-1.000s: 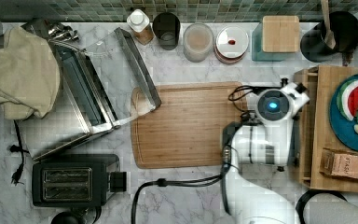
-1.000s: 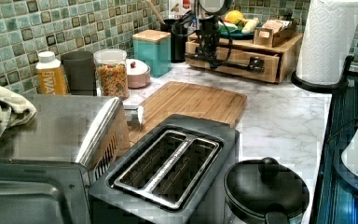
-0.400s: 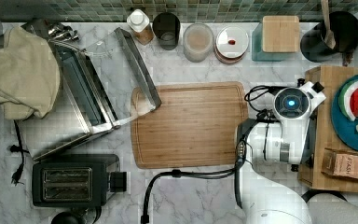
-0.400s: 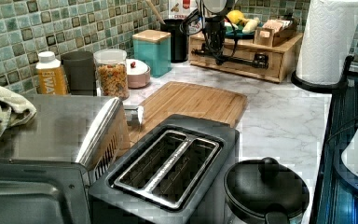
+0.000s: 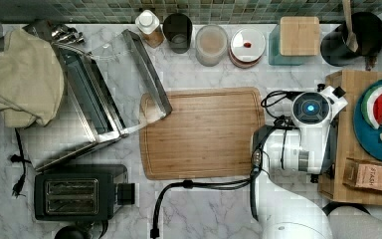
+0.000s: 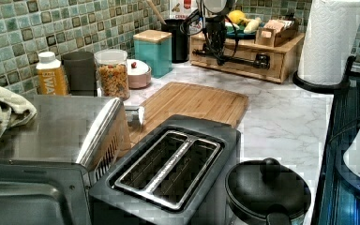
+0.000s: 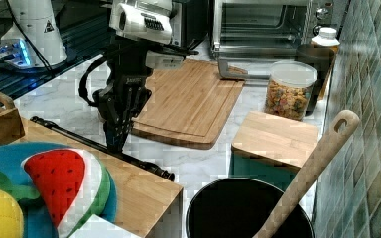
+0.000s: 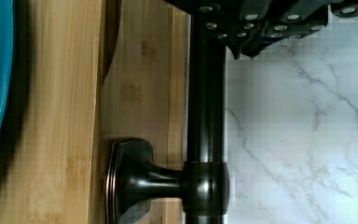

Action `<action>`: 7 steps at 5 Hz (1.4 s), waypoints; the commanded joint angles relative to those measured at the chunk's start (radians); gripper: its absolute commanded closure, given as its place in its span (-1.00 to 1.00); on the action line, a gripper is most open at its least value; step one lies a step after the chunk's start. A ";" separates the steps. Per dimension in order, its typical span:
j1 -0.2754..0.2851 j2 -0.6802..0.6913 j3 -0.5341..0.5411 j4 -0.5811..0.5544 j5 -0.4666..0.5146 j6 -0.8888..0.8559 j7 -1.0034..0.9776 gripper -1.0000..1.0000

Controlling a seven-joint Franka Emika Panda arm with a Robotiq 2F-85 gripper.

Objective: Close the drawer.

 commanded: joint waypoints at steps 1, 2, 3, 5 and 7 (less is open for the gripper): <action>-0.155 -0.007 -0.154 0.140 -0.030 -0.017 -0.058 1.00; -0.154 -0.007 -0.155 0.140 -0.029 -0.017 -0.058 1.00; -0.153 -0.007 -0.155 0.140 -0.029 -0.017 -0.058 1.00; -0.153 -0.006 -0.155 0.140 -0.029 -0.017 -0.059 1.00; -0.153 -0.007 -0.155 0.140 -0.029 -0.016 -0.059 1.00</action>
